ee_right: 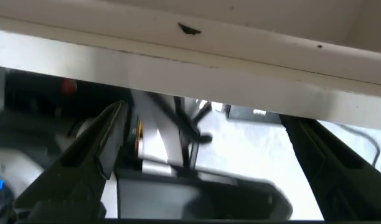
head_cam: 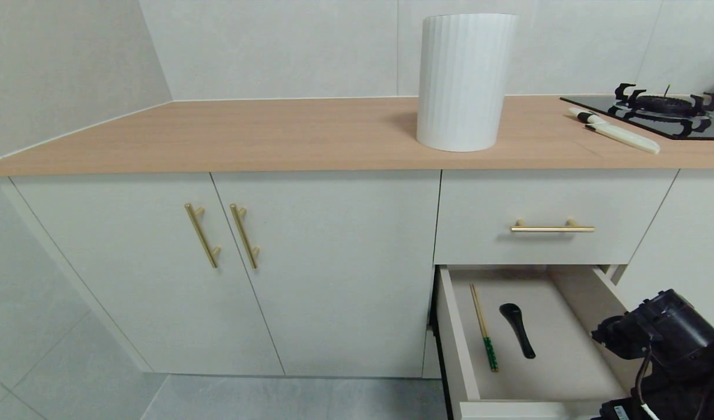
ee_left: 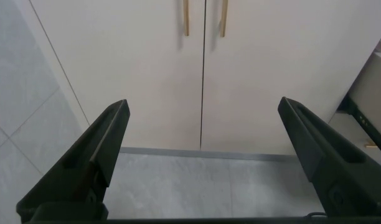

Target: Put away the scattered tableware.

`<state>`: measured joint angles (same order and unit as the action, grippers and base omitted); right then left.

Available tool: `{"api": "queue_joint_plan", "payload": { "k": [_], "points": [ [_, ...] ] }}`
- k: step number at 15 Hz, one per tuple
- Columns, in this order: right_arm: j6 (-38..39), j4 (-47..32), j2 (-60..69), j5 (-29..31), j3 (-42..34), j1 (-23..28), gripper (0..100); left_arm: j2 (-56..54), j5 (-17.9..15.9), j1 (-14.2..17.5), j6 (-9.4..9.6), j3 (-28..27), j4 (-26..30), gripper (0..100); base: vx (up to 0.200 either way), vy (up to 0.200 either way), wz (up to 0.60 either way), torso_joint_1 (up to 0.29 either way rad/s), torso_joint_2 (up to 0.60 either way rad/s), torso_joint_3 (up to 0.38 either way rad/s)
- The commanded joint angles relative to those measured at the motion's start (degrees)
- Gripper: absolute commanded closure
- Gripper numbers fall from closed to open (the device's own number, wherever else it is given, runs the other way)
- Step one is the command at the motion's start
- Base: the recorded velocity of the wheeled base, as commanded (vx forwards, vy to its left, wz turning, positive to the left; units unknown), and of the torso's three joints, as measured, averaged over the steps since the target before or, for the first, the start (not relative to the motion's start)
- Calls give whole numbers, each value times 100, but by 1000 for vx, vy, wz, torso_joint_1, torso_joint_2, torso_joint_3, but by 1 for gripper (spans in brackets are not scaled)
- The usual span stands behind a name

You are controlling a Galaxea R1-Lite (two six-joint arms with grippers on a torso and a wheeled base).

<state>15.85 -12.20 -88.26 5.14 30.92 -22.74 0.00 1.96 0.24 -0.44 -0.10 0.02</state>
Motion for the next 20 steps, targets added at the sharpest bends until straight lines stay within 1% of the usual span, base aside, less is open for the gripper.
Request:
{"api": "queue_joint_plan", "payload": {
  "k": [1,4,7,9,10,17,20],
  "points": [
    [138,166,-95,39,-24,6,0,0,6,2,0,1,6,0,0,0,0,0,0,0],
    [182,438,-350,268,-15,155,0,0,6,2,0,1,6,0,0,0,0,0,0,0],
    [182,1484,-1123,426,2,419,0,0,6,2,0,1,-2,0,0,0,0,0,0,0],
    [173,1950,-1378,435,37,454,0,0,6,2,0,1,6,0,0,0,0,0,0,0],
    [173,2055,-1440,444,55,472,0,0,6,2,0,1,6,0,0,0,0,0,0,0],
    [103,3980,-2468,488,327,841,0,0,6,2,0,1,-2,0,0,0,0,0,0,0],
    [-179,4771,-2828,488,609,902,0,0,-3,2,0,-8,6,0,0,0,0,0,0,0]
  ]
}}
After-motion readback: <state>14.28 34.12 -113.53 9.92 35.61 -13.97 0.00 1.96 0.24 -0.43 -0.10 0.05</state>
